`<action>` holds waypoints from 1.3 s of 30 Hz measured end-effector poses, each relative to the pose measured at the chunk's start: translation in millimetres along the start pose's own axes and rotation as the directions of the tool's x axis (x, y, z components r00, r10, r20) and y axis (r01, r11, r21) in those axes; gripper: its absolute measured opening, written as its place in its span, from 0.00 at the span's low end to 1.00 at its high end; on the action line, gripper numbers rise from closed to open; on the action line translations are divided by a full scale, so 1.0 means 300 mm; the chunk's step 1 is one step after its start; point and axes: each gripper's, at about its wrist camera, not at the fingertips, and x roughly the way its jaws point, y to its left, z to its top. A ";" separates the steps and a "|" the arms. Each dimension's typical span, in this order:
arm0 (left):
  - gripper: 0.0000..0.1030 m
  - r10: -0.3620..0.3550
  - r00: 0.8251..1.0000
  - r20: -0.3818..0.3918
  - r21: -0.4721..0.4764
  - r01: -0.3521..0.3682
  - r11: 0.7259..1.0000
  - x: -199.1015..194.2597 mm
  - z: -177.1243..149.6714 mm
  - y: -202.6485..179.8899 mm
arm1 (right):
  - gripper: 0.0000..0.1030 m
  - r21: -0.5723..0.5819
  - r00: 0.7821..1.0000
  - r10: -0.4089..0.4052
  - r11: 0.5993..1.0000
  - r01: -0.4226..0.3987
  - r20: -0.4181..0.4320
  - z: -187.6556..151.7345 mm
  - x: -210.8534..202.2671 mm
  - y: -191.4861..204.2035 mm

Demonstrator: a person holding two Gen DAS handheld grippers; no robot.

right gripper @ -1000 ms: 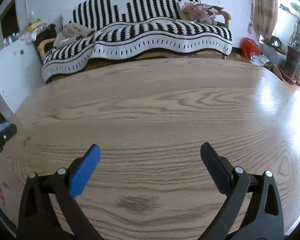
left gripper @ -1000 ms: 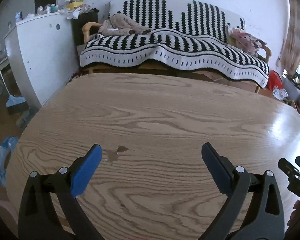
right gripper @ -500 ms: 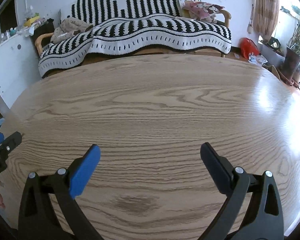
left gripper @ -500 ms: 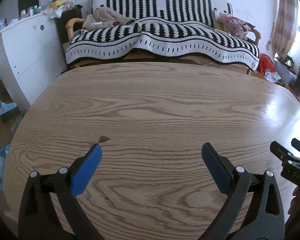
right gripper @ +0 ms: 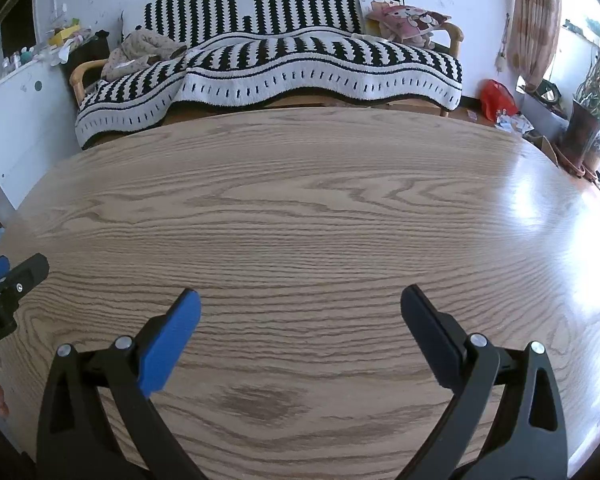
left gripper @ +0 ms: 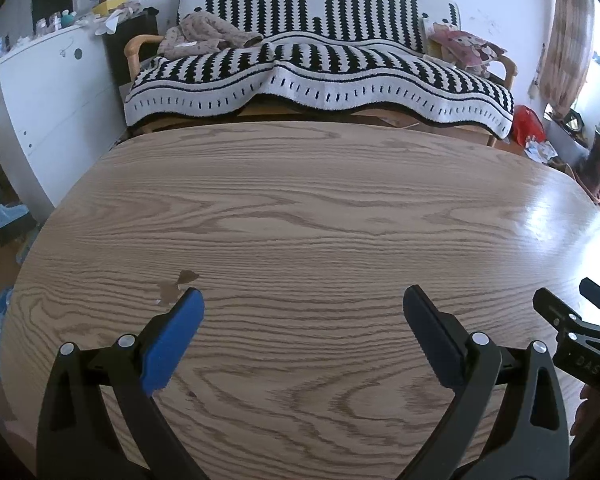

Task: Collect trash

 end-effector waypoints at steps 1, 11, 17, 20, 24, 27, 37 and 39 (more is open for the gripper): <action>0.94 0.000 1.000 -0.001 0.003 0.000 1.000 0.001 -0.001 -0.002 | 0.94 0.002 1.000 0.000 1.000 0.000 0.001 0.000 -0.001 -0.001; 0.94 -0.008 1.000 -0.016 0.025 0.008 1.000 0.006 -0.010 -0.027 | 0.94 0.000 1.000 -0.001 1.000 0.001 0.005 0.004 -0.012 0.005; 0.94 0.006 1.000 -0.015 0.038 -0.005 0.999 0.007 -0.012 -0.038 | 0.94 0.000 1.000 -0.001 1.000 0.001 0.005 0.005 -0.013 0.004; 0.94 0.021 1.000 -0.004 0.048 -0.021 0.999 0.004 -0.011 -0.047 | 0.94 -0.002 1.000 -0.001 1.000 0.001 0.003 0.005 -0.013 0.004; 0.94 0.024 1.000 0.003 0.055 -0.024 0.998 -0.001 -0.014 -0.057 | 0.94 0.000 1.000 0.000 1.000 0.000 0.003 0.005 -0.012 0.006; 0.94 0.070 0.997 0.013 0.092 -0.070 0.993 0.002 -0.018 -0.081 | 0.94 -0.003 1.000 -0.002 1.000 0.002 0.003 0.005 -0.012 0.008; 0.94 0.039 0.999 -0.004 0.090 -0.039 0.995 0.005 -0.025 -0.101 | 0.94 -0.005 1.000 -0.003 1.000 0.003 0.002 0.005 -0.013 0.009; 0.94 0.024 0.999 -0.021 0.073 -0.022 0.997 0.012 -0.022 -0.100 | 0.94 -0.006 1.000 -0.004 1.000 0.004 0.002 0.006 -0.013 0.008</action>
